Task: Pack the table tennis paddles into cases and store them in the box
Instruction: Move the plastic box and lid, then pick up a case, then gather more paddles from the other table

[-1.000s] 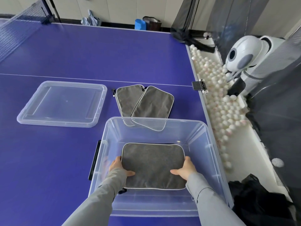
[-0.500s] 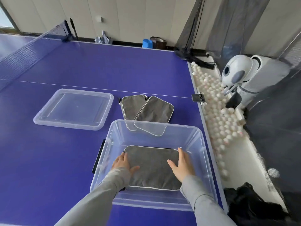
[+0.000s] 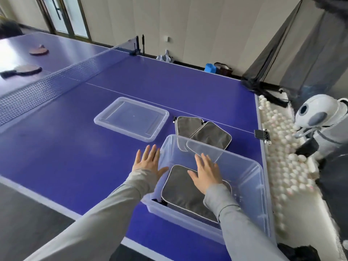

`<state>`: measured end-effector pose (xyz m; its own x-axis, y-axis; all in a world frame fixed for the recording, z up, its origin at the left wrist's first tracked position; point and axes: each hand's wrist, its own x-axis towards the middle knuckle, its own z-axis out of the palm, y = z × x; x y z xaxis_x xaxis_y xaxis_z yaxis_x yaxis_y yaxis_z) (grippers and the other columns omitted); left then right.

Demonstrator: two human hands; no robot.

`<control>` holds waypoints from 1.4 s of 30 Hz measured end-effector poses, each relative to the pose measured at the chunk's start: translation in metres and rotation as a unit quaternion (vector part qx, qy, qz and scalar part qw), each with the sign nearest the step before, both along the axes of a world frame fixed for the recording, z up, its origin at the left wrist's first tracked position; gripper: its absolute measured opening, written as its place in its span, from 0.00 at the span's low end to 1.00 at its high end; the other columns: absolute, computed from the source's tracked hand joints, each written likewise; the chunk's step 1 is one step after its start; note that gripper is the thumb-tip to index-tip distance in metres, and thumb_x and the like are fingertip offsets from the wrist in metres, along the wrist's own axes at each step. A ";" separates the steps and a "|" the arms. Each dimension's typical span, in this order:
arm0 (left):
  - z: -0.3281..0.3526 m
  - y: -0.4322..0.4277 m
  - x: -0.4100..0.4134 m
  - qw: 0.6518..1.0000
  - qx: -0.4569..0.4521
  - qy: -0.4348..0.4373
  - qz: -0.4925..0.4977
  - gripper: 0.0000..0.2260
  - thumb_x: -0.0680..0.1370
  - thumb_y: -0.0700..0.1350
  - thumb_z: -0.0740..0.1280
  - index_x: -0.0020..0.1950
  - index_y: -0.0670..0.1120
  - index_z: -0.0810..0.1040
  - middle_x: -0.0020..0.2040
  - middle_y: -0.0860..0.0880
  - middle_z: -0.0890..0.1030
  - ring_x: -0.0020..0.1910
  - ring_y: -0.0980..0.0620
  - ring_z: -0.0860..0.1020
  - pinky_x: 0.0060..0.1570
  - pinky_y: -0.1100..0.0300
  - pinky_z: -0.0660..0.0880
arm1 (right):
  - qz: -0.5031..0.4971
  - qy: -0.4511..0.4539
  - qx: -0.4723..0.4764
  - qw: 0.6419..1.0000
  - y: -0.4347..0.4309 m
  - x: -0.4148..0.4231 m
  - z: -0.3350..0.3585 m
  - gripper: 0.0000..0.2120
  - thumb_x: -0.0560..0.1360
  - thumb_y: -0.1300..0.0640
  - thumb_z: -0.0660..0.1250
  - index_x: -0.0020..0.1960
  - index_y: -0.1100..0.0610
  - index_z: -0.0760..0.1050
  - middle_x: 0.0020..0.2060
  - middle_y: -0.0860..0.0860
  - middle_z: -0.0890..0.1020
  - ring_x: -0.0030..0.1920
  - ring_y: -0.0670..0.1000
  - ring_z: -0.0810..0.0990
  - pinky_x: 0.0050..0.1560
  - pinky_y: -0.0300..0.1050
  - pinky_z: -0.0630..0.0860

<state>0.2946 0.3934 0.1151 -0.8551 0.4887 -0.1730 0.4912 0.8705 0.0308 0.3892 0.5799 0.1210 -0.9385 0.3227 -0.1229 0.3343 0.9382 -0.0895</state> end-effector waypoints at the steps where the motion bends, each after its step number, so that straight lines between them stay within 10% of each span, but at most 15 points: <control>1: 0.003 -0.014 -0.002 1.000 0.006 -0.001 0.016 0.34 0.78 0.65 0.44 0.77 0.48 0.41 0.78 0.52 0.39 0.76 0.50 0.38 0.74 0.47 0.36 | 0.020 0.004 0.005 1.000 -0.012 -0.009 0.003 0.31 0.80 0.42 0.53 0.77 0.55 0.49 0.77 0.55 0.52 0.77 0.55 0.51 0.73 0.56 0.53; 10: -0.010 -0.208 -0.007 0.979 -0.005 -0.040 0.201 0.33 0.78 0.64 0.44 0.77 0.48 0.40 0.78 0.52 0.38 0.76 0.51 0.36 0.74 0.48 0.37 | 0.204 0.040 -0.024 0.978 -0.204 -0.087 0.011 0.31 0.80 0.43 0.54 0.77 0.55 0.50 0.77 0.55 0.54 0.75 0.54 0.55 0.73 0.53 0.53; 22: -0.083 -0.506 0.110 0.891 0.008 -0.151 0.428 0.36 0.77 0.67 0.49 0.77 0.48 0.44 0.78 0.51 0.41 0.77 0.49 0.40 0.75 0.46 0.42 | 0.408 -0.154 0.031 0.899 -0.486 -0.084 -0.074 0.32 0.79 0.41 0.54 0.77 0.52 0.48 0.77 0.52 0.53 0.76 0.54 0.51 0.74 0.56 0.52; 42: -0.167 -0.672 0.149 0.687 0.078 -0.353 0.630 0.33 0.78 0.65 0.50 0.77 0.49 0.48 0.78 0.51 0.48 0.77 0.50 0.46 0.75 0.47 0.46 | 0.526 -0.340 0.064 0.777 -0.702 -0.146 -0.172 0.30 0.79 0.40 0.54 0.76 0.52 0.53 0.75 0.51 0.59 0.76 0.52 0.54 0.73 0.56 0.55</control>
<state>0.4438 -0.2786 -0.0516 -0.3456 -0.5027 -0.7924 -0.8349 0.5503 0.0151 0.2430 -0.1222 -0.0506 -0.4234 -0.5275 -0.7365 -0.6938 0.7116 -0.1108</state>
